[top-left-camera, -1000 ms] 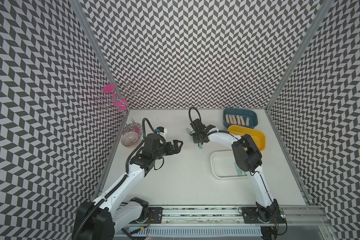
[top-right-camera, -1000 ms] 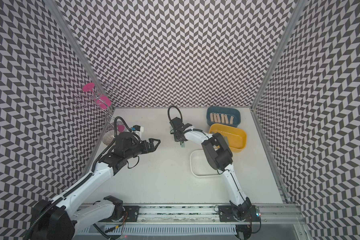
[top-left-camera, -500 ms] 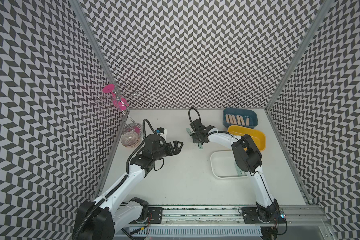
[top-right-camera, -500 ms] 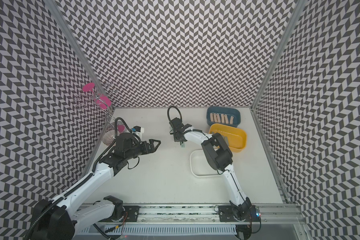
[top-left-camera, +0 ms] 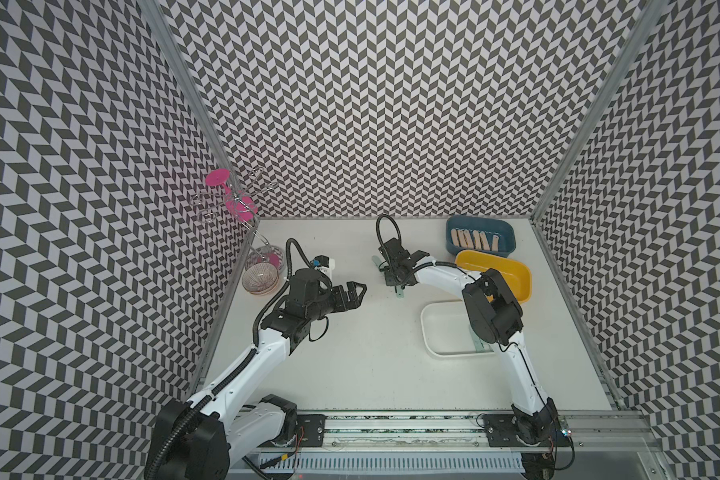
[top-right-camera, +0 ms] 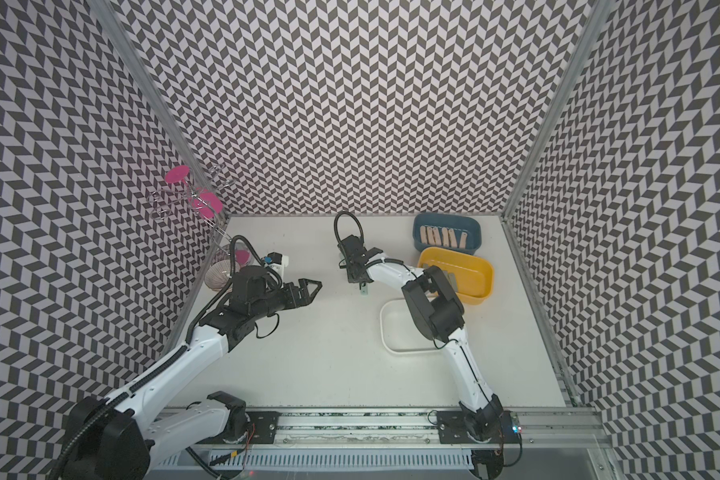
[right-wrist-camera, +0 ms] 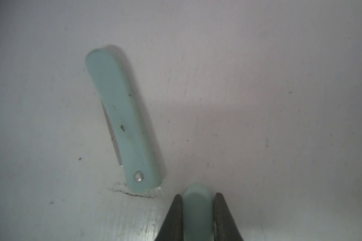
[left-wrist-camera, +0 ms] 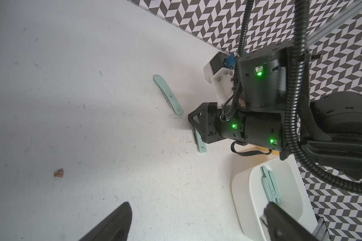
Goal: Place the fruit knives into the storage box by color
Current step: Pick up the fruit knife from the center of the board.
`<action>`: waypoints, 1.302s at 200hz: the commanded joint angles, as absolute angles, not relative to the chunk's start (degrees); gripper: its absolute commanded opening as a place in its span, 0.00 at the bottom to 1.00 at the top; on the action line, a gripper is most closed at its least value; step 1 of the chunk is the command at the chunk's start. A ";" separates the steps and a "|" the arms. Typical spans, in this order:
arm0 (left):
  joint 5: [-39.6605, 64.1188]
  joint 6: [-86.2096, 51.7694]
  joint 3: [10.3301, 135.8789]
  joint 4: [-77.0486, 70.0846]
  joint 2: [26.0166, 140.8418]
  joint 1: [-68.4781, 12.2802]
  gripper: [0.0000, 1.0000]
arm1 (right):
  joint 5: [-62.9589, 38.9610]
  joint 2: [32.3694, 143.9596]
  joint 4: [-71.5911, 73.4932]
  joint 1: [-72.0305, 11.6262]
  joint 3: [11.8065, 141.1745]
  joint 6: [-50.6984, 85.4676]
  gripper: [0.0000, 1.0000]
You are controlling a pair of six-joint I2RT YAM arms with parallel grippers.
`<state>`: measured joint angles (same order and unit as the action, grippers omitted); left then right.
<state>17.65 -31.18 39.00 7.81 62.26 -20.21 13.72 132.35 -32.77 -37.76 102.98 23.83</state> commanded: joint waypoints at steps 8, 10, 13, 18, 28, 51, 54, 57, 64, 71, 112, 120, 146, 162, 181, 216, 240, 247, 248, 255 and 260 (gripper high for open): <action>18.02 -31.54 38.50 6.22 62.49 -19.95 1.00 | 12.71 131.74 -34.19 -38.06 102.94 24.51 0.14; 18.02 -31.57 38.50 6.23 62.49 -19.95 1.00 | 12.63 131.57 -34.15 -38.06 102.93 24.52 0.14; 18.00 -31.63 38.50 6.15 62.49 -19.97 1.00 | 12.60 131.36 -34.05 -38.06 102.88 24.52 0.14; 18.00 -31.64 38.37 6.09 62.56 -19.96 1.00 | 12.57 130.99 -33.91 -38.06 102.73 24.67 0.13; 18.03 -31.70 38.33 5.98 62.62 -20.03 1.00 | 12.50 130.32 -33.68 -38.06 102.55 24.78 0.13; 18.15 -31.84 38.11 5.63 62.95 -20.04 1.00 | 12.22 128.92 -33.25 -38.06 102.26 25.09 0.13; 18.19 -31.94 38.14 5.49 63.00 -19.97 1.00 | 12.18 128.70 -33.13 -38.06 102.21 25.05 0.13; 18.19 -31.94 38.07 5.48 63.02 -19.98 1.00 | 12.17 128.63 -33.06 -38.06 102.10 25.05 0.13; 18.24 -32.02 38.05 5.36 63.18 -20.10 1.00 | 12.03 128.29 -33.01 -38.06 102.01 25.08 0.13; 18.36 -32.03 37.90 5.22 63.38 -20.09 1.00 | 11.94 128.00 -32.90 -38.06 101.95 25.10 0.13; 18.45 -32.53 37.18 4.09 64.06 -20.12 1.00 | 11.59 125.81 -32.13 -38.06 100.92 25.18 0.13; 18.46 -32.60 37.09 3.80 64.29 -20.07 1.00 | 11.49 125.31 -31.88 -38.06 100.60 25.18 0.13; 18.55 -32.61 37.00 3.41 65.01 -20.11 1.00 | 11.09 123.74 -31.49 -38.07 100.29 25.39 0.13; 18.65 -32.82 36.91 3.05 65.27 -20.05 1.00 | 10.77 122.86 -31.39 -38.06 100.31 25.39 0.13; 18.68 -32.99 36.83 2.60 65.73 -20.30 1.00 | 10.44 121.46 -31.42 -38.06 100.20 25.38 0.13; 18.65 -33.31 37.13 1.92 66.46 -20.84 1.00 | 10.15 117.72 -31.26 -38.06 99.32 25.36 0.13; 18.47 -33.31 37.86 1.71 67.21 -21.95 1.00 | 10.10 114.17 -31.27 -38.06 97.99 25.33 0.13; 18.39 -33.32 38.17 1.55 67.50 -22.40 1.00 | 10.11 112.94 -31.18 -38.06 97.45 25.36 0.13; 18.42 -33.36 38.16 1.52 67.50 -22.45 1.00 | 10.11 112.77 -31.19 -38.06 97.28 25.38 0.13; 18.23 -33.48 38.59 1.56 67.75 -22.90 1.00 | 10.25 111.48 -31.20 -38.06 96.53 25.48 0.13; 18.07 -33.52 38.84 1.50 67.96 -23.22 1.00 | 10.36 110.48 -31.06 -38.06 95.85 25.41 0.13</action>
<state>18.31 -32.95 37.39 3.36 67.18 -21.85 10.15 116.60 -32.91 -37.76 97.78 25.02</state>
